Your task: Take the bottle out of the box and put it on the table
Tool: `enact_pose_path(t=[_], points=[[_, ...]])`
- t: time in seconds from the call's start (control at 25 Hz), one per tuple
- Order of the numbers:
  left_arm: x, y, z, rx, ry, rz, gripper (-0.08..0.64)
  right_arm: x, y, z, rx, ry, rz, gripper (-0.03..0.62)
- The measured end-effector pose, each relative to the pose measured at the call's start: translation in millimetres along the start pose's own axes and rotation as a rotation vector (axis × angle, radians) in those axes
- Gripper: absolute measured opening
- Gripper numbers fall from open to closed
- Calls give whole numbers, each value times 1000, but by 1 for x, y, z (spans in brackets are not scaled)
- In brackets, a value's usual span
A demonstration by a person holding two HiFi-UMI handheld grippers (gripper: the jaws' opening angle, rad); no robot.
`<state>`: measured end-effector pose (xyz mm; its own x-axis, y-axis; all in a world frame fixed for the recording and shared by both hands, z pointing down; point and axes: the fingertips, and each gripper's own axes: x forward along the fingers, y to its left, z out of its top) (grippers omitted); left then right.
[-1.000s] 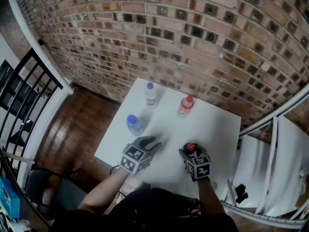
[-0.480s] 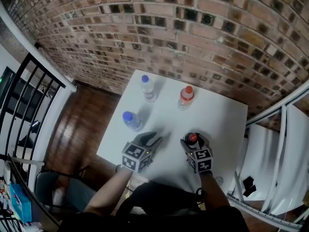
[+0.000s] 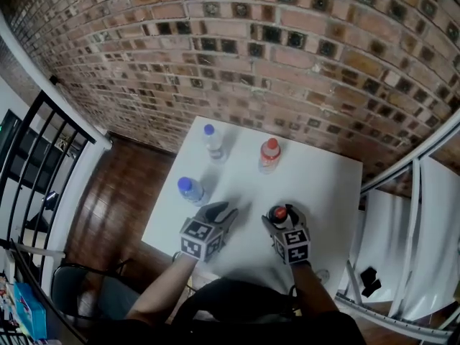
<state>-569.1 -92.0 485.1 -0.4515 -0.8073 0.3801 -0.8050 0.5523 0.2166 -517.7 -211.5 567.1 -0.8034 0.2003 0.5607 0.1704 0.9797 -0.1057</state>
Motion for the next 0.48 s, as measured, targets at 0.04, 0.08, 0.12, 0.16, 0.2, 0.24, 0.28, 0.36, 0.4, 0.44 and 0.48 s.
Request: enact_pose_path(t=[0.04, 0.08, 0.12, 0.16, 0.2, 0.24, 0.28, 0.36, 0.4, 0.44, 0.48], points=[[-2, 0, 0, -2, -5, 0, 137, -2, 1, 2, 7, -14, -6, 371], [-4, 0, 1, -4, -14, -2, 137, -5, 1, 3, 12, -24, -12, 371], [-6, -1, 4, -5, -28, -1, 137, -8, 2, 4, 11, -29, -18, 371], [-10, -1, 10, 0, -52, 7, 137, -11, 3, 6, 6, -34, -25, 371], [-15, -1, 17, 9, -85, 22, 134, -16, 3, 7, -2, -39, -34, 371], [-21, -1, 26, 17, -124, 38, 93, -21, 4, 9, -11, -46, -45, 371], [-27, -1, 34, 22, -160, 47, 84, -27, 5, 12, -17, -53, -55, 371], [-42, -5, 46, 30, -215, 39, 65, -41, 7, 17, -22, -72, -76, 369], [-49, -5, 51, 35, -236, 32, 36, -49, 9, 20, -21, -85, -88, 348], [-57, -4, 56, 37, -255, 29, 6, -57, 11, 26, -18, -105, -103, 334], [-64, -1, 61, 35, -272, 29, 3, -66, 13, 32, -11, -129, -122, 304]])
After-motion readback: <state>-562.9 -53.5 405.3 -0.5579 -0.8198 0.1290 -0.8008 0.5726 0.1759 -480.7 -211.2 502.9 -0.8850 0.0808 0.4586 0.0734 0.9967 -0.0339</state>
